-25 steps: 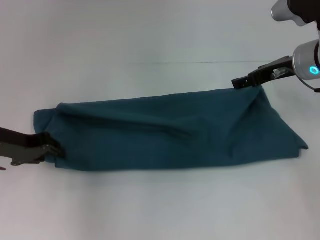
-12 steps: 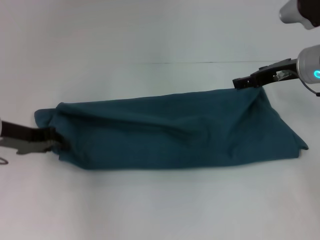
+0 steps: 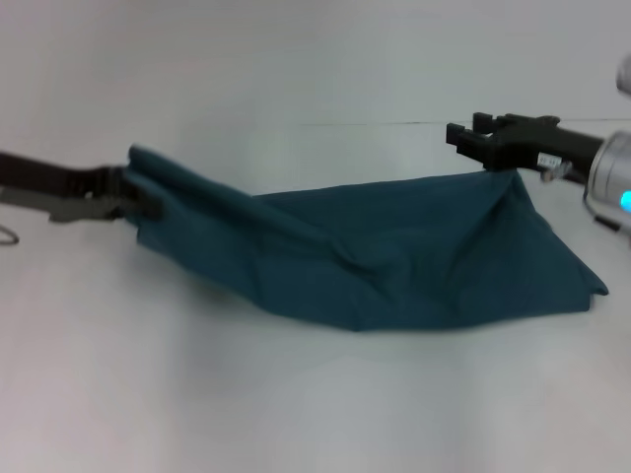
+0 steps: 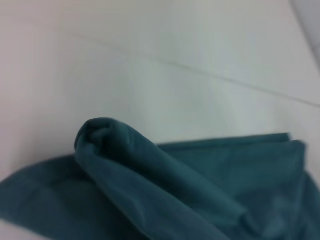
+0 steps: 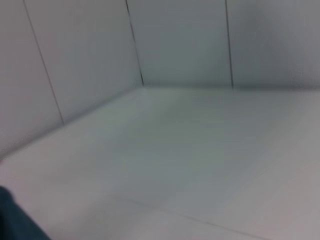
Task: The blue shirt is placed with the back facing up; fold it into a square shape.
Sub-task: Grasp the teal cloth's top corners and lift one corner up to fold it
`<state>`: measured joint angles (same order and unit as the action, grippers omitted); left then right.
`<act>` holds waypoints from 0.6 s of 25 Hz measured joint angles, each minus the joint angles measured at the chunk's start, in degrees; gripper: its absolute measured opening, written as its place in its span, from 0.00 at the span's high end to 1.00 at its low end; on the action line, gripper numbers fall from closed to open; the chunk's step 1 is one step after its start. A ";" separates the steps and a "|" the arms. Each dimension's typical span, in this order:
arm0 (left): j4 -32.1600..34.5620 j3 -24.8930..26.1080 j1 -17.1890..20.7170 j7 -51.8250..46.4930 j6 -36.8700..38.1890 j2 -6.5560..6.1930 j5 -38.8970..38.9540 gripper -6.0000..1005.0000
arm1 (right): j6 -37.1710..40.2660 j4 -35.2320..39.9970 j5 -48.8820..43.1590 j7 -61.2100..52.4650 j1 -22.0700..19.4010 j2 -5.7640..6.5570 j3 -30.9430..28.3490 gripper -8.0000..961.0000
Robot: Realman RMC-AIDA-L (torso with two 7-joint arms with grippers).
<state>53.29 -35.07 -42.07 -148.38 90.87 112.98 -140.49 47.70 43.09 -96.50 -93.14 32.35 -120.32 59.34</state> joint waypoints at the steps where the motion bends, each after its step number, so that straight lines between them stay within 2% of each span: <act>1: -0.04 0.33 -0.73 0.25 0.77 -0.33 0.65 0.85 | 0.34 -3.64 6.38 7.86 -0.11 0.00 0.04 0.38; 3: -0.30 0.46 -2.03 0.58 1.95 -0.87 1.87 0.85 | 2.43 -11.98 18.87 24.41 0.43 0.06 0.01 0.44; 7: -0.74 0.49 -4.60 0.69 3.53 -1.89 4.18 0.85 | 5.22 -24.85 30.83 47.09 3.89 -0.28 0.15 0.61; 10: -0.72 0.50 -6.20 0.53 4.59 -2.48 5.68 0.85 | 3.44 -31.01 32.11 53.30 7.89 -0.38 0.17 0.73; 14: -0.35 0.95 -7.76 0.29 6.65 -3.23 7.01 0.85 | 0.35 -34.34 31.94 54.05 11.69 -0.69 0.55 0.91; 15: -0.26 1.31 -8.03 0.28 7.26 -3.41 7.32 0.85 | -0.39 -35.19 31.91 54.06 12.73 -0.78 0.98 0.93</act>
<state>53.03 -33.76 -50.10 -148.10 98.13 109.57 -133.17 47.31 7.90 -64.58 -39.08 45.08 -121.10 60.32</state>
